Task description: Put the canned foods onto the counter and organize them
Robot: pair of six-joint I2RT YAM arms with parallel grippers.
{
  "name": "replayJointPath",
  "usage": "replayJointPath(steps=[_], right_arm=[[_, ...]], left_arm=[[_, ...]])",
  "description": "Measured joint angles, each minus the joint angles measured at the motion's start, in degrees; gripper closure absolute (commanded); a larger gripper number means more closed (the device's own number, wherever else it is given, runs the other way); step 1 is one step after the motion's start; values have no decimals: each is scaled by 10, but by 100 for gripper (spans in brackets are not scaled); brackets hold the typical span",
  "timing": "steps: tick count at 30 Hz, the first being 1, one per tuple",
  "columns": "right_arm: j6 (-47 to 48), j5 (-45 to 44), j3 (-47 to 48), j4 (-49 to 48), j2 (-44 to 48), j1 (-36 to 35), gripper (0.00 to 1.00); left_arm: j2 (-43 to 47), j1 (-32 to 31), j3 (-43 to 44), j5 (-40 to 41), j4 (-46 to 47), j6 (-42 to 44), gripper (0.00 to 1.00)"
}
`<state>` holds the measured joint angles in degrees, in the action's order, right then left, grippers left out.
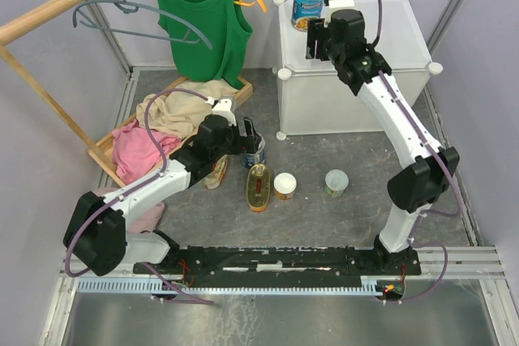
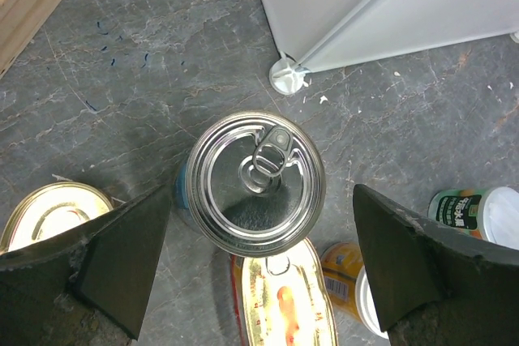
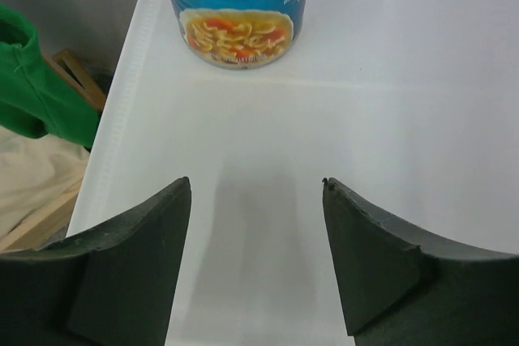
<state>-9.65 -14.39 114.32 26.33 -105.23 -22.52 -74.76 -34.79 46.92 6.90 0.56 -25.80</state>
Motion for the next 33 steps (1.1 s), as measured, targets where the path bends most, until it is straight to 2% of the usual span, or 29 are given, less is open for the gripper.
replayJointPath(steps=[6, 12, 18, 25, 33], right_arm=[[5, -23, -97, -12, 91, -35, 24], [11, -50, -229, -40, 204, -118, 23], [4, -63, -363, -60, 296, -186, 22], [-15, -66, -449, -76, 309, -243, 21], [-41, -48, -519, -116, 279, -268, 19]], left_arm=[[24, 1, 0, 12, -11, -13, 1], [62, 12, -10, 38, -21, -40, 1], [105, 53, -43, 47, -22, -75, 1], [131, 87, -73, 45, -21, -99, 1], [134, 98, -80, 32, -20, -111, 1]])
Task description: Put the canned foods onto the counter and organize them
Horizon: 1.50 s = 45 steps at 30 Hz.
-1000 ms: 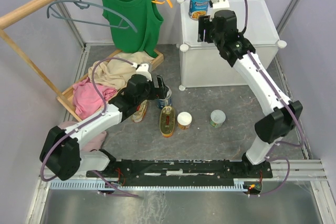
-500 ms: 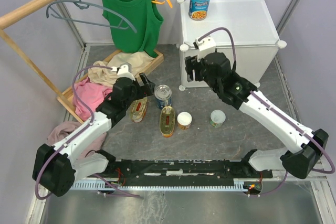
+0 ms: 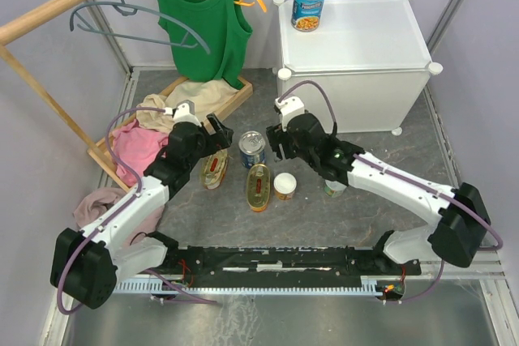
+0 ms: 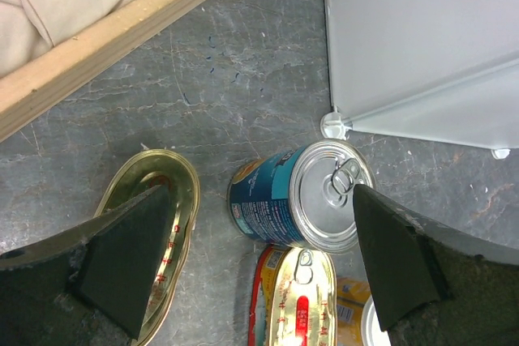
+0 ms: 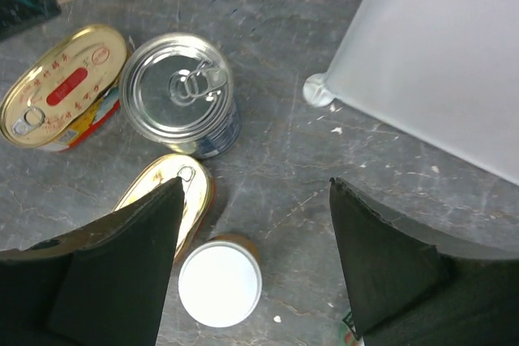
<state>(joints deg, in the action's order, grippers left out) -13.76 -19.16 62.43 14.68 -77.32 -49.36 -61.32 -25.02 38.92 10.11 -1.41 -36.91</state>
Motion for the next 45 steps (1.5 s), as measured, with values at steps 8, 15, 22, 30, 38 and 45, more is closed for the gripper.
replayJointPath(steps=[8, 15, 22, 30, 38, 45], right_arm=[[-14, 27, -14, -43, -60, -14, 16], [-19, 44, -14, -78, -98, -23, 11], [-21, 58, -14, -88, -140, -26, 7], [-23, 67, 3, -99, -176, -27, 0], [-22, 66, 36, -113, -216, -27, 1], [-14, 62, 51, -117, -251, -27, 1]], left_arm=[[0, 7, -9, -8, 8, -4, 1], [0, 14, -10, -17, 16, -8, 1], [0, 22, -16, -23, 20, -8, 1], [0, 33, -18, -33, 23, -8, 1], [0, 40, -28, -38, 28, -8, 1], [0, 45, -29, -45, 29, -8, 1]])
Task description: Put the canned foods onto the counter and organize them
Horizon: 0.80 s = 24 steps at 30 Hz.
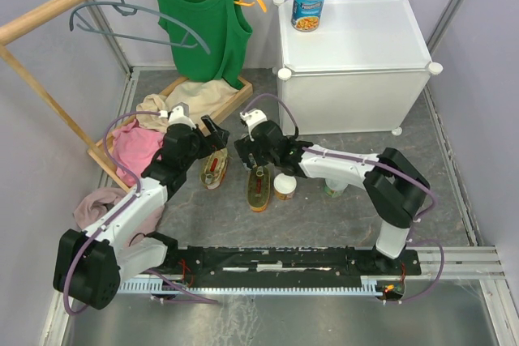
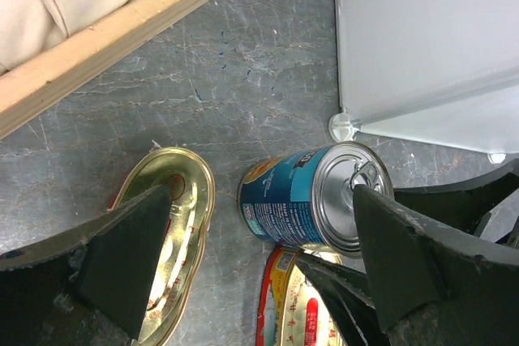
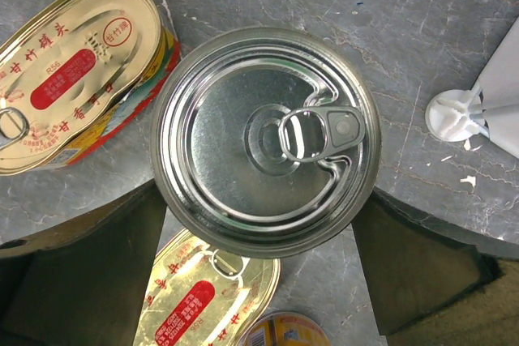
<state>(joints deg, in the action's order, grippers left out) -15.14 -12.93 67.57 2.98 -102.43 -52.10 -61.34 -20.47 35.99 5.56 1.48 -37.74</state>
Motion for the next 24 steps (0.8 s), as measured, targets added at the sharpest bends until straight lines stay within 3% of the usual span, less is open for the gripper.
replayJointPath(steps=[24], right_arm=[[5, -12, 21, -55, -57, 12, 0]], left_arm=[[-16, 12, -3, -13, 9, 0, 1]])
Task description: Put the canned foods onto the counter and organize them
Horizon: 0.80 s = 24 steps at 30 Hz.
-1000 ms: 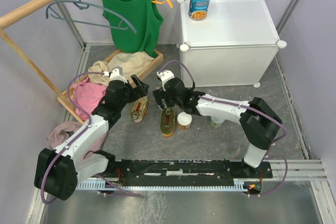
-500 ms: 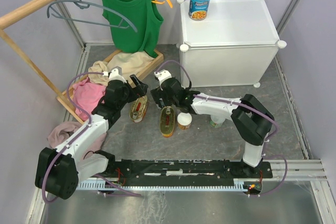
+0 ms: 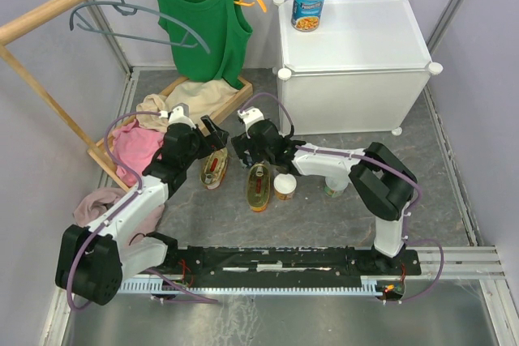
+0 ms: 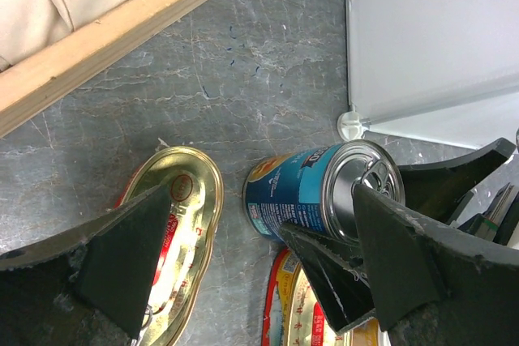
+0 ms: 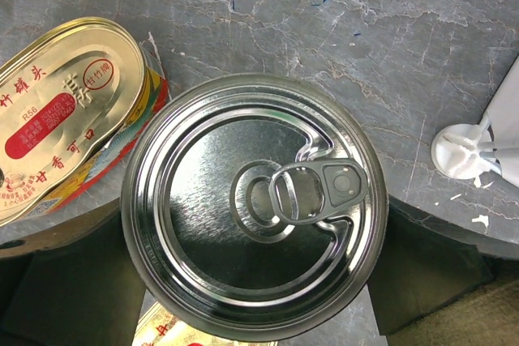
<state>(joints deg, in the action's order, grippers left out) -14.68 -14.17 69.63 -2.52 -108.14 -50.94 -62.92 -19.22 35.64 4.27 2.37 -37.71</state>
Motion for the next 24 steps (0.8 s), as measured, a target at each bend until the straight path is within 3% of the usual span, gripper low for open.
replayJointPath(steps=[5, 7, 14, 20, 24], right_arm=[[0, 0, 1, -10, -5, 2, 5], [1, 0, 1, -13, -6, 2, 12], [2, 7, 1, -19, -7, 7, 69], [2, 15, 1, -23, -8, 9, 89], [2, 16, 0, -26, -8, 10, 97]], left_arm=[[-3, 2, 0, 0, 2, 0, 1], [-4, 2, 0, -1, 4, 0, 0], [-5, 4, 0, -2, 9, 0, 0], [-5, 4, -2, -2, 9, 0, 0], [-5, 4, -5, -2, 8, 0, 1]])
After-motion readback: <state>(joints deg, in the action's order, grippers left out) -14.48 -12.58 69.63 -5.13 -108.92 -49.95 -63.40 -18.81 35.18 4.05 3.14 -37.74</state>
